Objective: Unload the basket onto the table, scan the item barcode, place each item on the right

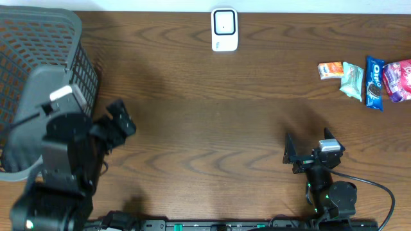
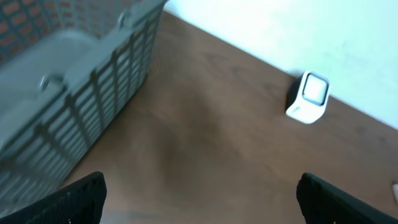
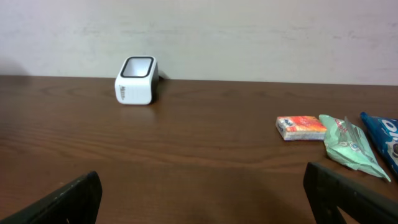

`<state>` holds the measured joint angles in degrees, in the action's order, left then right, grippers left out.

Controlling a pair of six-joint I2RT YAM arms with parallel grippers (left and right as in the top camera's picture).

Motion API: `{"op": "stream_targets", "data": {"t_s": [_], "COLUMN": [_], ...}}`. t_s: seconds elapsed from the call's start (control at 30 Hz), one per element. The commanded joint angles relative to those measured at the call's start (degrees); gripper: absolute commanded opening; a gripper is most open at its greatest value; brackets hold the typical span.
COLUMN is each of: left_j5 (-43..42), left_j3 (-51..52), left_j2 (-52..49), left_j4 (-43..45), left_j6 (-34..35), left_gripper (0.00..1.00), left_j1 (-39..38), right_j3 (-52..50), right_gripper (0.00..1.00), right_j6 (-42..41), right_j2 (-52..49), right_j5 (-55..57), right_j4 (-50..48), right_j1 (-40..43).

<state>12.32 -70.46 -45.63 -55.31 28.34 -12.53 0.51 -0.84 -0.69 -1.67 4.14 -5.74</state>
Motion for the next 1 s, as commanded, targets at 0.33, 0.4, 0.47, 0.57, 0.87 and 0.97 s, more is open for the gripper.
{"op": "stream_targets", "data": {"t_s": [0.33,0.4,0.47,0.57,0.87,0.97], "left_j5": [0.1,0.1,0.2,0.3,0.3,0.3], "left_j3": [25.2,25.7,25.7,25.7,25.7,25.7], "left_j2": [17.8,18.5,19.1,20.7,24.6,26.1], "left_j4": [-5.7,-9.5,-12.7,-12.6,-12.6,-12.6], "left_j6": [0.0,0.0,0.4,0.3,0.3,0.3], "left_gripper": [0.98,0.98,0.98,0.98,0.98,0.98], "left_j1": [0.0,0.0,0.0,0.0,0.0,0.8], "right_j3": [-0.2,-0.2,-0.2,-0.2,-0.2,-0.2], "right_gripper": [0.99,0.99,0.99,0.99,0.99,0.99], "right_j6": [-0.8,-0.8,-0.8,-0.8,-0.8,-0.8], "right_j2": [0.3,0.3,0.3,0.3,0.3,0.3], "right_j5": [0.5,0.5,0.5,0.5,0.5,0.5], "right_j4": [0.2,0.2,0.2,0.2,0.2,0.2], "right_j1": [0.5,0.5,0.5,0.5,0.5,0.5]}}
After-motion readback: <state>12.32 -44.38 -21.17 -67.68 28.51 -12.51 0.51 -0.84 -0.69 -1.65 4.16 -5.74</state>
